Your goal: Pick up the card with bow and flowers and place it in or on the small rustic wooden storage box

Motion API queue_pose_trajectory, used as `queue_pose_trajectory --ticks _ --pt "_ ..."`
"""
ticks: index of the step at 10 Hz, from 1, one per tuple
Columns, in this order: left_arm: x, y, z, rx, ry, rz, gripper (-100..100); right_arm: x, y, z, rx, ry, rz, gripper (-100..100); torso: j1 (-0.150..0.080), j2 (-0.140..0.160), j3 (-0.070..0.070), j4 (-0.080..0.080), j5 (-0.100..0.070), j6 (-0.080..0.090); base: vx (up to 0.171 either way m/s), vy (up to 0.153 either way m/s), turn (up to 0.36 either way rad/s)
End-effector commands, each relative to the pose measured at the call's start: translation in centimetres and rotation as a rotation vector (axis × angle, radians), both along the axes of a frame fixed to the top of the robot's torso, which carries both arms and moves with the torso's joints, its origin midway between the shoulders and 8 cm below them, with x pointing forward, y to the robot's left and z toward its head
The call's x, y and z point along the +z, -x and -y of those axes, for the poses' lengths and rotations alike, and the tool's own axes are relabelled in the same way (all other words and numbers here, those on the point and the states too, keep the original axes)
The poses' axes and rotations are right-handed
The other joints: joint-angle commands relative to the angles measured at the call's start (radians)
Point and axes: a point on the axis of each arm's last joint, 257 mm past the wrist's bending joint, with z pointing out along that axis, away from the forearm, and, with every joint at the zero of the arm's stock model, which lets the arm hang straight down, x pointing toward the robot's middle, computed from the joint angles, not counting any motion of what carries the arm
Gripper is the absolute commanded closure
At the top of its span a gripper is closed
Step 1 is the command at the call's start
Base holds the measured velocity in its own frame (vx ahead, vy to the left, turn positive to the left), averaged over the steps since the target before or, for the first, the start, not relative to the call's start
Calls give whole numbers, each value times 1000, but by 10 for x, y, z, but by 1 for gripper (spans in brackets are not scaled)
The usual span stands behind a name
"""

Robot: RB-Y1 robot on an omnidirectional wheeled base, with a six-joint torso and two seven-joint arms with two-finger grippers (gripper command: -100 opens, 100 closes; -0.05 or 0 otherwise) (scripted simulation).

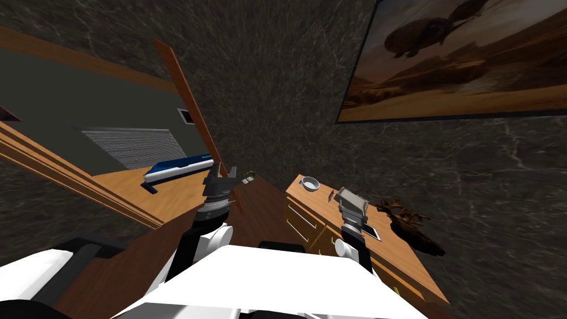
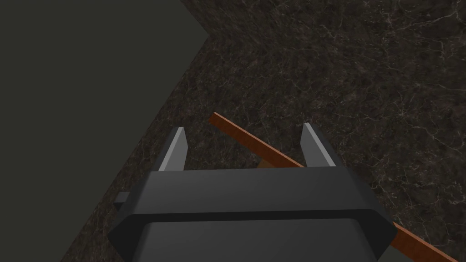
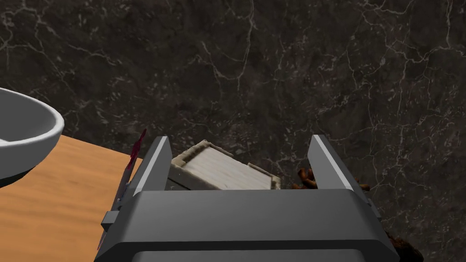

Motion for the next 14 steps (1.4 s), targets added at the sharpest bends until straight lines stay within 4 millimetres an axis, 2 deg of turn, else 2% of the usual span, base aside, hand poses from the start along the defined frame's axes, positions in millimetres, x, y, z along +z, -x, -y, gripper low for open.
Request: queue_pose_trajectory --ticks 1,6,10,14 --pt "0 0 0 0 0 0 0 -15 4 7 -12 -31 -16 -100 0 0 0 0 0 0 5 2 85" --pt "0 0 0 0 0 0 0 -48 12 35 -52 -165 4 -100 0 0 0 0 0 1 7 3 126" --pt "0 0 0 0 0 0 0 -67 16 52 -80 -245 18 -100 0 0 0 0 0 1 8 1 111" --pt "0 0 0 0 0 0 0 -96 28 67 -121 -323 0 -100 0 -1 0 0 0 0 11 -2 120"
